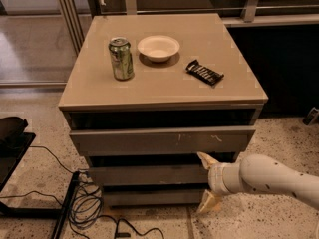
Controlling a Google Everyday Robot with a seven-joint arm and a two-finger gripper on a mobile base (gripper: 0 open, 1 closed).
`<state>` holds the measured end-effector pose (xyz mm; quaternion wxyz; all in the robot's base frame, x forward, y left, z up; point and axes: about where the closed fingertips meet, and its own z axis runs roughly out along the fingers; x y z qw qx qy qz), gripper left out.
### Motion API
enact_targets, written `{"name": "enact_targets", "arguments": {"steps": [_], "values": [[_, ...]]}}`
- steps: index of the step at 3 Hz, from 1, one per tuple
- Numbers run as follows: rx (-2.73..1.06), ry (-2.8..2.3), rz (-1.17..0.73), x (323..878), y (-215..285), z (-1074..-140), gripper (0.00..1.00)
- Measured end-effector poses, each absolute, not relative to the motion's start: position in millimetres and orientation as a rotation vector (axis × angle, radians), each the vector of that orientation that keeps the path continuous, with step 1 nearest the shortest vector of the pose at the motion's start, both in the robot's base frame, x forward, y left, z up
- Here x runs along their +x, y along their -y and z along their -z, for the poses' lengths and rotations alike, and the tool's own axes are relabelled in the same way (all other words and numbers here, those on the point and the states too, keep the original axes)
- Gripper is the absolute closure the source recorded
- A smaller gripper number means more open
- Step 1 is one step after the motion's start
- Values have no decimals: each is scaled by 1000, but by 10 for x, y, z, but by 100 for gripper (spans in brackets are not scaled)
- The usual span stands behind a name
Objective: Open middle drawer
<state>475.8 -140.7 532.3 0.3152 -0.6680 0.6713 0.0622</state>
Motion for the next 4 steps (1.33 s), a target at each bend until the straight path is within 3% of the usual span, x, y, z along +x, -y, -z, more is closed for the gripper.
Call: {"name": "enact_targets", "arguments": {"steps": [4], "values": [[-1774, -1831, -222, 5093, 1626, -4690, 0]]}}
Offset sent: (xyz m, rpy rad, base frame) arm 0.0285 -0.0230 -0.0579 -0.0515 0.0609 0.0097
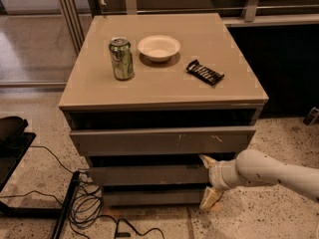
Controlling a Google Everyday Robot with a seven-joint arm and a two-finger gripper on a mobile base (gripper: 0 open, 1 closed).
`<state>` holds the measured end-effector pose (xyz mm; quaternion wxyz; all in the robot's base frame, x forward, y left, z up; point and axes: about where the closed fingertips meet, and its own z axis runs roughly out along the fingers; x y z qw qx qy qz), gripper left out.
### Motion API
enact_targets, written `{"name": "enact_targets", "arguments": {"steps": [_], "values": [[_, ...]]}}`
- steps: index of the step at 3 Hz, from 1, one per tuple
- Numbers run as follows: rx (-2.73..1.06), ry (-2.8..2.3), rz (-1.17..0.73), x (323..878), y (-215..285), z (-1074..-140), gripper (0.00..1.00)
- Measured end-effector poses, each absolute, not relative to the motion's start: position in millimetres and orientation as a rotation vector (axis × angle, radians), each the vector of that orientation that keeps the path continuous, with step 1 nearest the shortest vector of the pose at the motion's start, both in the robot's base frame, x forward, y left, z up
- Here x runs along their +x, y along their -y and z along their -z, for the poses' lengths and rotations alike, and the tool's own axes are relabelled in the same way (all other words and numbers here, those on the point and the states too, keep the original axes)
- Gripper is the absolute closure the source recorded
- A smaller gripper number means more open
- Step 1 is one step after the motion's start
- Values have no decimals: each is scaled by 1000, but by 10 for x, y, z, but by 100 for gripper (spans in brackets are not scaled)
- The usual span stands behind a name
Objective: Open middle drawer
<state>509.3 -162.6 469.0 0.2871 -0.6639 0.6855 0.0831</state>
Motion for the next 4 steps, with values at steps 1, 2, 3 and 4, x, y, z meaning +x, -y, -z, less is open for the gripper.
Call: {"name": "enact_targets", "arguments": {"steps": [1, 2, 3, 4], "values": [[-1758, -1832, -249, 5193, 1594, -4578, 0], [-1751, -1830, -262, 5288, 1541, -4483, 0], [-1748, -1837, -265, 5356, 1496, -4354, 0], [-1748, -1843, -265, 5427, 1473, -4229, 0]]}}
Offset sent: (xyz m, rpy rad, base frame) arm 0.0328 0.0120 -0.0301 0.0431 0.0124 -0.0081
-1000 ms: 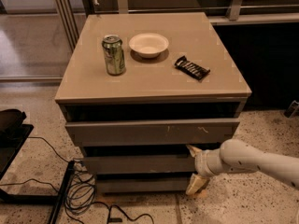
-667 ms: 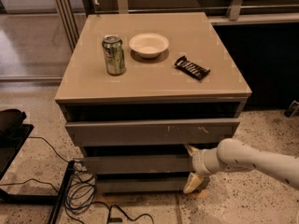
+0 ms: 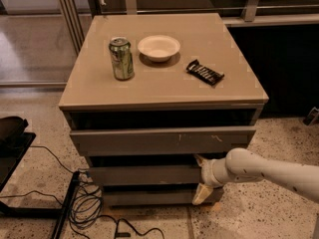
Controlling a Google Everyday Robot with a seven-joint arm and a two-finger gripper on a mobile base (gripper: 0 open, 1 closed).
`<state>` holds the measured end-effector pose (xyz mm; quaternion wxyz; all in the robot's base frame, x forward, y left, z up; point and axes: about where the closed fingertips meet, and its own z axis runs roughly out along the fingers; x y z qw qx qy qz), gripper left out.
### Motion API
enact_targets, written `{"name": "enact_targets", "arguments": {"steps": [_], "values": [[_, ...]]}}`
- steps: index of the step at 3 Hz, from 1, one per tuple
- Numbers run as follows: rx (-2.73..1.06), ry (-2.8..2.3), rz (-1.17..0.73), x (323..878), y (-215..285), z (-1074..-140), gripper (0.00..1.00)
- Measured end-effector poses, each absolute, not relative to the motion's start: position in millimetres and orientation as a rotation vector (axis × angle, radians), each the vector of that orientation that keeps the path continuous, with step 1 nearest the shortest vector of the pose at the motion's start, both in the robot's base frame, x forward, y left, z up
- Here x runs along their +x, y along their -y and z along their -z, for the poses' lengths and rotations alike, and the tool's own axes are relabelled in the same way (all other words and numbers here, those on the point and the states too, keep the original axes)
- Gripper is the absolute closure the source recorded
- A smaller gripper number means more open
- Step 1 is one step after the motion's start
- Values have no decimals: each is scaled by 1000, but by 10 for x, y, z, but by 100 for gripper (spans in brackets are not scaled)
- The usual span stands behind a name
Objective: Open middle drawer
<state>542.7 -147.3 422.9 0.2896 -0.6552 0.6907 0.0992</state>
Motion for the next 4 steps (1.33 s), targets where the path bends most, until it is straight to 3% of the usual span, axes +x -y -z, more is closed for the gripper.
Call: {"name": "enact_targets", "arguments": {"steps": [4], "values": [[-1736, -1915, -281, 5512, 1614, -3951, 0]]}}
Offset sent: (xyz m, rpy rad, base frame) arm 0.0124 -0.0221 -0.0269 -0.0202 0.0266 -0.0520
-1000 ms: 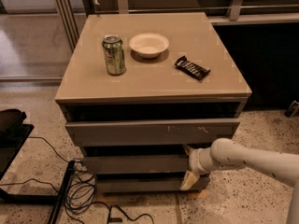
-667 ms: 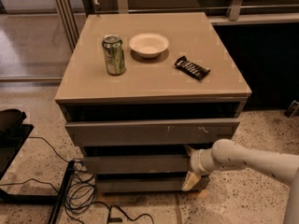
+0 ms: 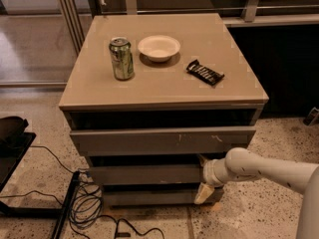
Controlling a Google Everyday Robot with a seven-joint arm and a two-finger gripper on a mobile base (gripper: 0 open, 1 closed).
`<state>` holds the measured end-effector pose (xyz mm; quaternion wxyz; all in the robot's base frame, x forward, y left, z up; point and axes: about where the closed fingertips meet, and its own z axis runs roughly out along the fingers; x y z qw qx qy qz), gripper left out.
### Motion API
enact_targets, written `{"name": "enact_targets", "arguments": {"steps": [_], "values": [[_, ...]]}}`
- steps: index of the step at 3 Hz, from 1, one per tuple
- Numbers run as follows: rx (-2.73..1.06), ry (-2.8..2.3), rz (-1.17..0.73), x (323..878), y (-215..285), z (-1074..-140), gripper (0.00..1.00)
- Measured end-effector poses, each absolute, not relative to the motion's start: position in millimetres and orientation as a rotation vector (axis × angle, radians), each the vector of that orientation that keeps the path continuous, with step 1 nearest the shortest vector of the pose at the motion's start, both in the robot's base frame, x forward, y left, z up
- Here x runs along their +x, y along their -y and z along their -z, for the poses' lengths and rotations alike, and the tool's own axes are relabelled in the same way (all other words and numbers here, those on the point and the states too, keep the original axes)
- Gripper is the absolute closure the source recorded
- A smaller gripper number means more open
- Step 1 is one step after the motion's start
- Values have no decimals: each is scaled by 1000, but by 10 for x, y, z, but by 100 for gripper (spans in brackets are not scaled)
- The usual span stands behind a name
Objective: Open middle drawer
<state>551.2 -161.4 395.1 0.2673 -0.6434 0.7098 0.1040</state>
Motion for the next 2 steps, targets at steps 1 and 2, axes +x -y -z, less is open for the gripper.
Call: {"name": "enact_targets", "arguments": {"steps": [1, 2], "values": [[-1736, -1915, -281, 5512, 1614, -3951, 14], [-1736, -1915, -281, 5512, 1613, -3951, 37]]}}
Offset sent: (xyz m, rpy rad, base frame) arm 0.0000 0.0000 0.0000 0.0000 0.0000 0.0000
